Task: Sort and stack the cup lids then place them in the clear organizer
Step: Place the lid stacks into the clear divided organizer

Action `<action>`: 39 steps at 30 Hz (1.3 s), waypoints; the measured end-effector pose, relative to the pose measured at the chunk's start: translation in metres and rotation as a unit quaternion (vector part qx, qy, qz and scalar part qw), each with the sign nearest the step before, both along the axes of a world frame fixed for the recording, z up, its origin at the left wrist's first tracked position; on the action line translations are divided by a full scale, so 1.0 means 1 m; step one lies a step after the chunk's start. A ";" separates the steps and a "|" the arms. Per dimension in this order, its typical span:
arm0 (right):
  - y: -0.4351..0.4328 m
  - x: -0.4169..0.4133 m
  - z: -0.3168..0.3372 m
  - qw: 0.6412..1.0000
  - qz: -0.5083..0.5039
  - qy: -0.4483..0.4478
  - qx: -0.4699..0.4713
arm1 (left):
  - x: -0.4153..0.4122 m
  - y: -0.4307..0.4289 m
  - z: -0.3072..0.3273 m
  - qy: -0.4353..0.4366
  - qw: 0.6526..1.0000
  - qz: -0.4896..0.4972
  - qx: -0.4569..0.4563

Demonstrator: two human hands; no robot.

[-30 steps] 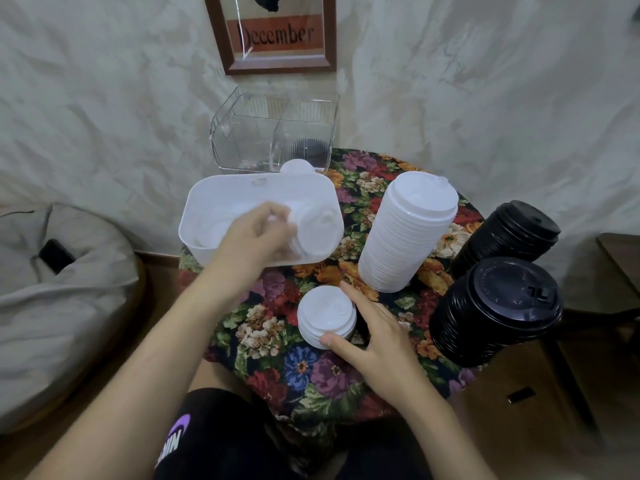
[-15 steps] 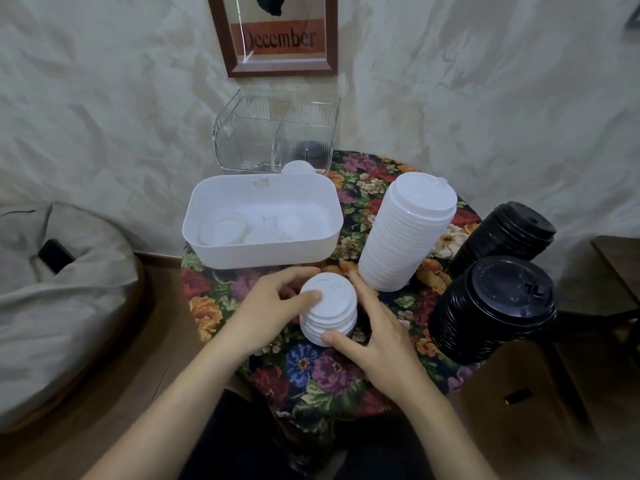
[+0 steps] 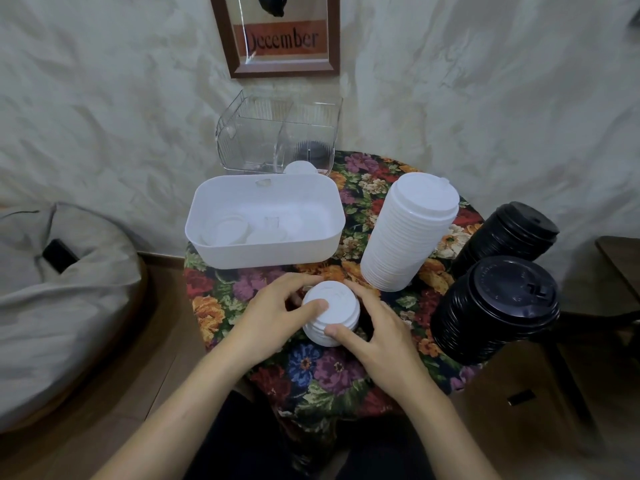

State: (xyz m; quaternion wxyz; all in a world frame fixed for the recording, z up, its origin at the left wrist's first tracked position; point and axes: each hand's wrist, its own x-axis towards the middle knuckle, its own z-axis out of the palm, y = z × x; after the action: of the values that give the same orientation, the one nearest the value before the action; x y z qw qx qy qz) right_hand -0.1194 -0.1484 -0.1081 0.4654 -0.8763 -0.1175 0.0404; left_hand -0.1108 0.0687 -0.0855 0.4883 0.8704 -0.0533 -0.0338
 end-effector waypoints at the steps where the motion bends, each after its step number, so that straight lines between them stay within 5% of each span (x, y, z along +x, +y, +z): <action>1: 0.000 0.000 0.000 1.000 0.003 0.000 -0.003 | -0.001 0.001 -0.001 0.002 1.000 -0.009 0.001; 17: -0.003 0.004 0.001 0.999 0.020 0.029 -0.028 | 0.004 0.007 0.014 -0.071 0.993 -0.045 0.083; 22: -0.003 0.003 0.001 0.999 0.017 0.037 -0.022 | 0.024 0.025 0.073 -0.125 0.992 0.034 0.009; 25: -0.002 0.003 0.001 0.999 0.014 0.035 -0.021 | 0.060 0.048 0.094 -0.165 0.978 0.078 0.103; 31: -0.002 0.001 0.002 0.999 0.013 0.032 -0.019 | 0.129 0.083 0.079 0.076 0.902 0.034 0.424; 39: -0.002 0.000 0.004 0.999 0.008 0.032 -0.025 | 0.130 0.082 0.068 0.081 0.875 0.053 0.474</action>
State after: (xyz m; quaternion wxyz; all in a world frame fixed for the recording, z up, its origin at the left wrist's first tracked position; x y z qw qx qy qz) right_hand -0.1190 -0.1508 -0.1045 0.4465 -0.8849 -0.1087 0.0754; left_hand 0.0193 0.1509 -0.0178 0.0207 0.9933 0.0551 -0.0997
